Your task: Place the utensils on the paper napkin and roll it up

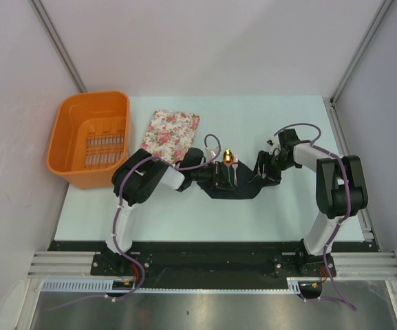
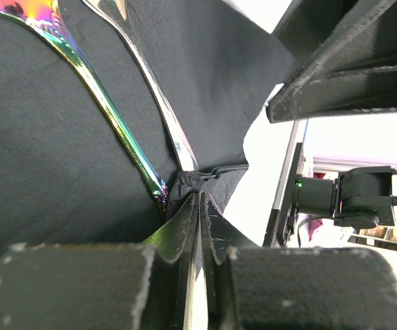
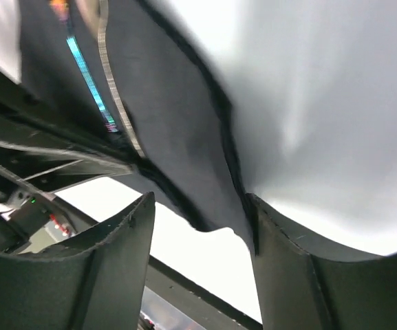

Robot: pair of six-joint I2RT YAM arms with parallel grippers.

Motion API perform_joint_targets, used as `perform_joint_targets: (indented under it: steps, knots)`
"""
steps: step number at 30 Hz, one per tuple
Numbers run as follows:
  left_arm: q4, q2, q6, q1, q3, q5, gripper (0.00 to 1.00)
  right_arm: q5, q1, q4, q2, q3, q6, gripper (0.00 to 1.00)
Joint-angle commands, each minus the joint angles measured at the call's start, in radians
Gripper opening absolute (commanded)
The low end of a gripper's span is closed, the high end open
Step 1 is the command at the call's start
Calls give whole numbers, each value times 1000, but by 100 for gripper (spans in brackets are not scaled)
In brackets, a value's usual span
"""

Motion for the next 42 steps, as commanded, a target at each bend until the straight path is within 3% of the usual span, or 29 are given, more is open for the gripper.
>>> perform_joint_targets:
  steps: [1, 4, 9, 12, 17, 18, 25, 42]
  knots:
    - [-29, 1, 48, 14, -1, -20, 8, 54, -19, -48, 22, 16, -41, 65]
    - [-29, 4, 50, 14, 1, -20, 9, 25, -22, -47, 31, 10, -39, 72]
    - [-29, 4, 50, 14, 1, -20, 8, -28, -20, -24, 65, 9, -30, 68]
    - [-29, 3, 50, 15, 1, -20, 8, -61, -23, -10, 70, 9, -27, 49]
    - [-27, 3, 48, 14, -1, -20, 8, -161, -22, 13, 37, 6, -16, 3]
    - [-27, 1, 48, 14, -1, -23, 8, -173, -14, 19, 33, 7, -10, 0]
    - [-36, -4, 53, 14, -2, -24, 7, -276, 62, 85, 11, 4, 77, 0]
    - [-35, -8, 50, 17, -2, -21, 7, -288, 165, 257, 119, 12, 275, 0]
